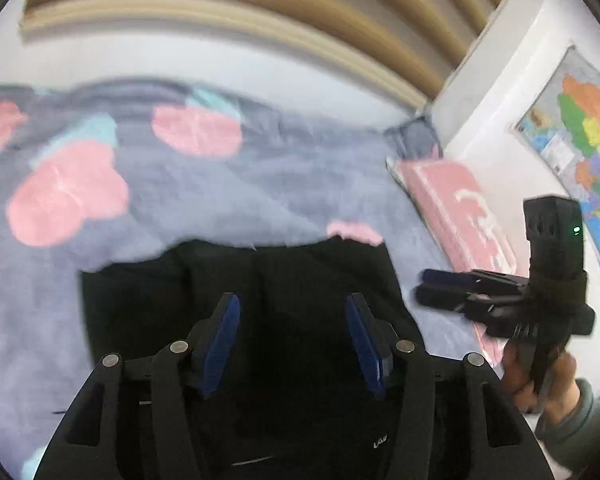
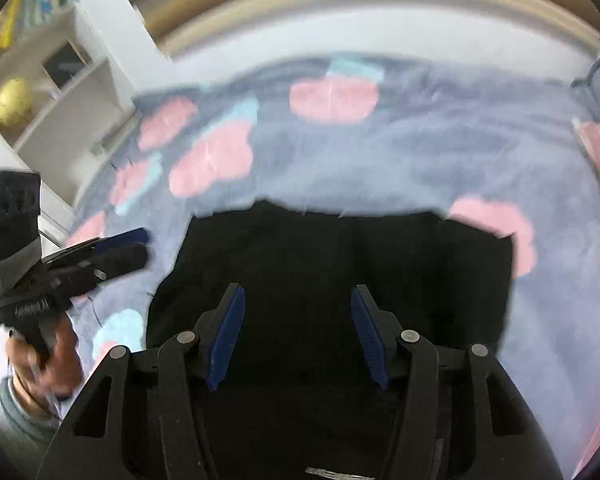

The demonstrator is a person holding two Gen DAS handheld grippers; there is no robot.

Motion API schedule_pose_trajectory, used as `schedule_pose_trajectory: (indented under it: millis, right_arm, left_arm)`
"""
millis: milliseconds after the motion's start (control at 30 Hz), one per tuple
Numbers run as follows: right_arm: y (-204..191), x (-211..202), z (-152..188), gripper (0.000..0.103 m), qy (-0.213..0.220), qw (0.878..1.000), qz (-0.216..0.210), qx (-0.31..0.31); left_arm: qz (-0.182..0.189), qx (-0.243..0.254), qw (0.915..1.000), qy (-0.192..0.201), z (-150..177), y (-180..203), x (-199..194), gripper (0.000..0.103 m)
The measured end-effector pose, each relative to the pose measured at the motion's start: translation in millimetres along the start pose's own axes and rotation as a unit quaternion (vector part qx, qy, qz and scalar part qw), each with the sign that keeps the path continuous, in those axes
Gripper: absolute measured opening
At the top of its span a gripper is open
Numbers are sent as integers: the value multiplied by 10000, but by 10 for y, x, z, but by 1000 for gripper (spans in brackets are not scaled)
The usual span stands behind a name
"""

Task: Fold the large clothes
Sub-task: 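Release the hood and raise both grippers above the folded jacket, then grasp the edge of the folded black jacket with both grippers and lift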

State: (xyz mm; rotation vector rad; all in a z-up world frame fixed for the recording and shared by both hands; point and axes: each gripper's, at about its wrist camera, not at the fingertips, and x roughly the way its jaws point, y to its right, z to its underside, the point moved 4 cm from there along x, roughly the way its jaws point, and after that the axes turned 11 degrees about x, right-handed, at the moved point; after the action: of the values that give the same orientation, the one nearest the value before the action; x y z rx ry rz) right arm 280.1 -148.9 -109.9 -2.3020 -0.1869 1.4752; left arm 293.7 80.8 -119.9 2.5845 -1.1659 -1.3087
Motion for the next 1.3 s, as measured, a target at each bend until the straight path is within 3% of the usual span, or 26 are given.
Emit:
schedule_pose_trajectory:
  millis: [100,200,300,400,533,700,833,900,1000,1100,1200,1300]
  right_arm:
    - [63,573,357,58,-515,9980,344,-137]
    - [290,1016,982,57,-1060,9905,868,-128]
    - [314,1078,1109,57,-653,9939,860,-205]
    - [304,1063,1090,58,-713,9933,900,-151]
    - [278,745,1047,58,-820,9948,611,-39]
    - [60,197,1175,59,-465,9981,174,-357]
    - [222,558,1558,59,-1103,9918,526,-382]
    - [291,689,1619,57,-1105,9917,556,-344]
    - [242,608,1582,57,-1205,9894,740,-318]
    - [223,360,1543,58,-1174,9900,737,-245]
    - [342,-151,1653,61,-981,9941,444,128]
    - [628,-640,1888,66,-867,9925,629,594]
  left_arm:
    - [310,-413,9958,-752,402,-128,459,57]
    - [639,-748,9859,-1350,978,-200,846,56]
    - [494,-662,9893,-1200,1220,-137,952,56]
    - [279,-528,9905,-1239,1214,-63,986,56]
    - [421,-452,9918,-1119,1146,83,714,57]
    - [843,-374,9914,-924,1224,369,325,57]
    - [380,-706,9857,-1485,1569,258,658,56]
    - [388,-933,9837,-1489,1647,218,753,56]
    - [271,-764,9829,-1654,1602,325,664,56]
    - [202,-757,9831,-1655,1524,455,430,57]
    - [38,-815,9872,-1370,1532,541,-83,57]
    - [-258,-948,9876,-1222,1693,580,-614,57]
